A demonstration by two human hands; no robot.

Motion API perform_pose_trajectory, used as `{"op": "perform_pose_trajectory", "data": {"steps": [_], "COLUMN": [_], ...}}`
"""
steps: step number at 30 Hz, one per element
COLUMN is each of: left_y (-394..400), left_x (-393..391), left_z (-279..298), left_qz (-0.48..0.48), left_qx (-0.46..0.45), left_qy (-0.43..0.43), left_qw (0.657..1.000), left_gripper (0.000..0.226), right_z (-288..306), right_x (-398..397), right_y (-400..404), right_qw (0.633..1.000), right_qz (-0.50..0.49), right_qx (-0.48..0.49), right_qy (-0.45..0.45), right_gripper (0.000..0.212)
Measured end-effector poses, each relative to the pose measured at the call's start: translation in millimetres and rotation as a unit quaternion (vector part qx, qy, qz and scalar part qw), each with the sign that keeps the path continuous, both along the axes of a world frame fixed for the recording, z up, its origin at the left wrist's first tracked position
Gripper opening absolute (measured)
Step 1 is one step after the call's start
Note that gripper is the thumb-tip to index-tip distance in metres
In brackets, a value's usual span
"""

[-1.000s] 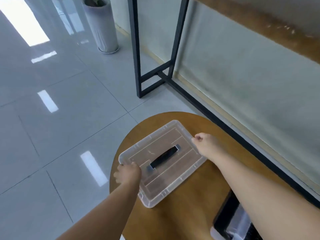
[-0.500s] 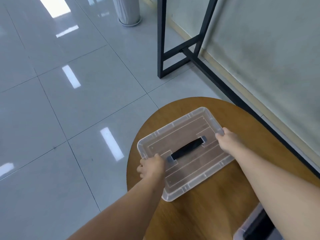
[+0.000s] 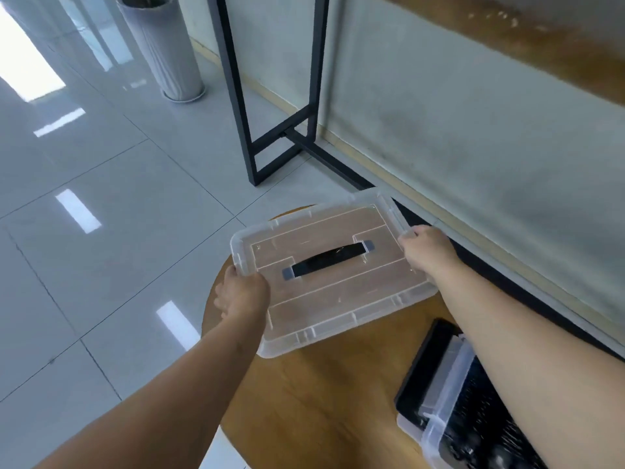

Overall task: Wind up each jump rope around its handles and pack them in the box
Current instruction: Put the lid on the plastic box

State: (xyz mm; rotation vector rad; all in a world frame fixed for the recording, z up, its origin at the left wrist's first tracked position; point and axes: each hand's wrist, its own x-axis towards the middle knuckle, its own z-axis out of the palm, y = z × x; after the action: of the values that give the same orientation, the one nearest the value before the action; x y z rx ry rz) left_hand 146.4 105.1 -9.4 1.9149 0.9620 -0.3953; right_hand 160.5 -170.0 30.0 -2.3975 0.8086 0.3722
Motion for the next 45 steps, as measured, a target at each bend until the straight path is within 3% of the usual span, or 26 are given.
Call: {"op": "perform_pose_trajectory", "data": {"steps": [5,8,12,19,25,37,45], "left_y": [-51,-89,-135,-206,-227,-231,-220], "left_x": [-8,-23,-44,-98,-142,-164,-165], "left_z": [53,77,96,99,73,46,40], "left_qz": [-0.071,-0.120,-0.195,-0.344,-0.431,-0.487,-0.495], "left_qx": [-0.009,-0.022,-0.026,-0.011,0.003,0.034,0.025], "left_qy": [-0.086,-0.139,-0.175,-0.179,-0.152,-0.139,-0.143], "left_qw": [0.994,0.983,0.965,0.922,0.890,0.861,0.857], "left_gripper": [0.054,0.046,0.035,0.049,0.048,0.041,0.040], "right_z": [63,86,100,91,62,37,32], "right_x": [-67,-124,-195,-317,-386,-427,-434], "right_y": [-52,-85,-116,-155,-161,-150,-152], "right_qw": [0.992,0.983,0.973,0.943,0.936,0.930,0.920], "right_qz": [-0.103,-0.155,-0.206,-0.315,-0.347,-0.365,-0.380], "right_qx": [-0.013,-0.017,-0.009,0.021,0.031,0.042,0.090], "right_qy": [-0.069,-0.100,-0.104,-0.106,-0.048,0.009,-0.019], "right_gripper": [0.036,0.019,0.013,0.018,0.024,0.024,0.018]}}
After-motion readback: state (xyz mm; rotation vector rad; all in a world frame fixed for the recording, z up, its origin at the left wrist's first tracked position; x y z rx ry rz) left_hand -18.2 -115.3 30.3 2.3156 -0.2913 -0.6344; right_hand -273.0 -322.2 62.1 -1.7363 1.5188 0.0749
